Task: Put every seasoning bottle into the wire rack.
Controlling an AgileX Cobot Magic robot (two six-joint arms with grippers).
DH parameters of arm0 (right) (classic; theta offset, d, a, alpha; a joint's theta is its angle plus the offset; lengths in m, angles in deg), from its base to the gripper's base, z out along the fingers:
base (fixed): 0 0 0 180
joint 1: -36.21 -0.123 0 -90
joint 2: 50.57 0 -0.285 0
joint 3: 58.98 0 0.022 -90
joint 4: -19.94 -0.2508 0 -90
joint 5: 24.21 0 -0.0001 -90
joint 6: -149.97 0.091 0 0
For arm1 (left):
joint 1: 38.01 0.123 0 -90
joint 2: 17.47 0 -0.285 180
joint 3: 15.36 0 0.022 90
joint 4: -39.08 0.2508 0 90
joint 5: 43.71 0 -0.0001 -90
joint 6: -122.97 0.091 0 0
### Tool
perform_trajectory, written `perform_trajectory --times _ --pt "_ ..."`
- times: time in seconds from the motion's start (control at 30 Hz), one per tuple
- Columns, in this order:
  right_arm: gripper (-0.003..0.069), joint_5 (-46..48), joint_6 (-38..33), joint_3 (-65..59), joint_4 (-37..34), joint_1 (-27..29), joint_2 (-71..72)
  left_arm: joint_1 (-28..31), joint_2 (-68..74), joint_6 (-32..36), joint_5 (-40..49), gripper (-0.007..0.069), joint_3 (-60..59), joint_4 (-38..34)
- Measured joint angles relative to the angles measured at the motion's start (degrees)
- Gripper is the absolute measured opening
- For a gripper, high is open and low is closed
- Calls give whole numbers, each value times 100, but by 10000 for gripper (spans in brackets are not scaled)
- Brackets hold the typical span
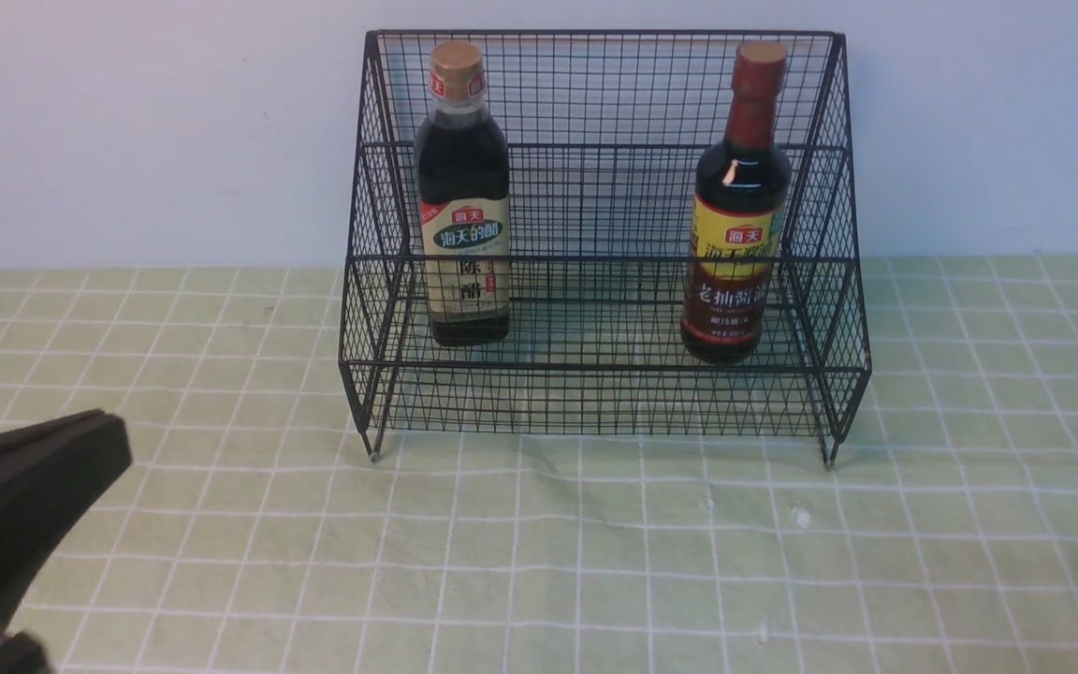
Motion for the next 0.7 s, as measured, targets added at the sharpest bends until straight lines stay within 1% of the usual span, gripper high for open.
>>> perform_trajectory --times 0.27,0.53,0.67,0.7 --pt "-15 0 0 0 0 0 0 0 -922 0 276 -6 -23 0" --pt "-15 0 0 0 0 0 0 0 -991 17 270 -6 -23 96" --pt "-15 0 0 0 0 0 0 0 -996 10 270 -6 -23 451" --pt "-15 0 0 0 0 0 0 0 -1004 -29 256 -6 -42 692"
